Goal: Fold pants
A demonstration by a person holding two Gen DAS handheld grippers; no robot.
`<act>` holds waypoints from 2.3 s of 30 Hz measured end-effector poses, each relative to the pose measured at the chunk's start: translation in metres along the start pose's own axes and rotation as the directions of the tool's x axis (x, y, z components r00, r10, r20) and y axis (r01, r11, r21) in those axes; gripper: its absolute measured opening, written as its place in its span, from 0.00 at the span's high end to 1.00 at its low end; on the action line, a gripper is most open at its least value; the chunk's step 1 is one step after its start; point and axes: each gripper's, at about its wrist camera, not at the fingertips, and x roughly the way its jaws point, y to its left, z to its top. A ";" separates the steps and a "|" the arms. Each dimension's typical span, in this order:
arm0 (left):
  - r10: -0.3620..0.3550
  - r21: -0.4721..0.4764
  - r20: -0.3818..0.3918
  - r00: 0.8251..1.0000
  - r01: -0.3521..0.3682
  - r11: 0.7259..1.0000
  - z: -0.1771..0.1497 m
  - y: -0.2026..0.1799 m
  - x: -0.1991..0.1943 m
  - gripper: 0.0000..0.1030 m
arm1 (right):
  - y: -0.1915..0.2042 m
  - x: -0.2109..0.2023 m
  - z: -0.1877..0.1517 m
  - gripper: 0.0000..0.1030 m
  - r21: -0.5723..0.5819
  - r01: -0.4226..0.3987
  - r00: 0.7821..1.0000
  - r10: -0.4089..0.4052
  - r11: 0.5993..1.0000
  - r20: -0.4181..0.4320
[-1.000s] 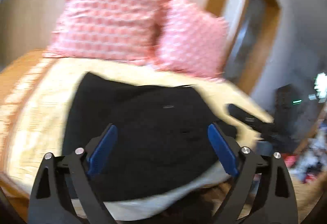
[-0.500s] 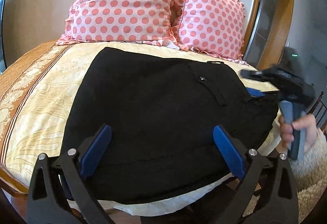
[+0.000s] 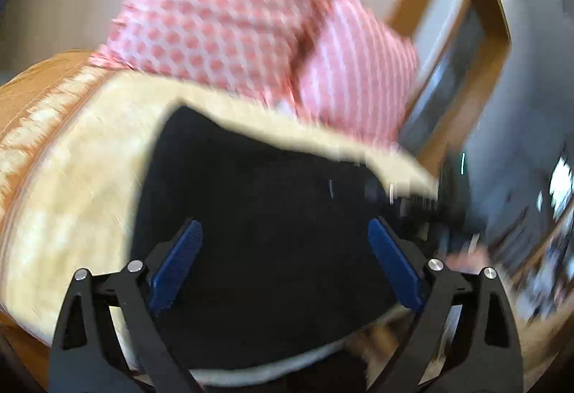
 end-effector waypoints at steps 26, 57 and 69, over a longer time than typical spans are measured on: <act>0.209 0.085 -0.116 0.971 -0.200 0.976 0.124 0.001 0.119 0.85 | 0.043 -0.010 0.104 0.78 -0.270 -0.013 0.988 0.055 0.963 0.146; 0.282 0.193 -0.254 0.925 -0.238 0.952 0.080 -0.042 0.195 0.17 | 0.034 0.017 0.083 0.17 -0.238 0.219 0.976 -0.213 0.946 0.050; 0.504 0.242 -0.040 0.863 -0.481 0.843 -0.011 -0.051 0.078 0.02 | 0.061 -0.017 -0.042 0.01 -0.294 0.368 0.928 -0.330 0.882 0.172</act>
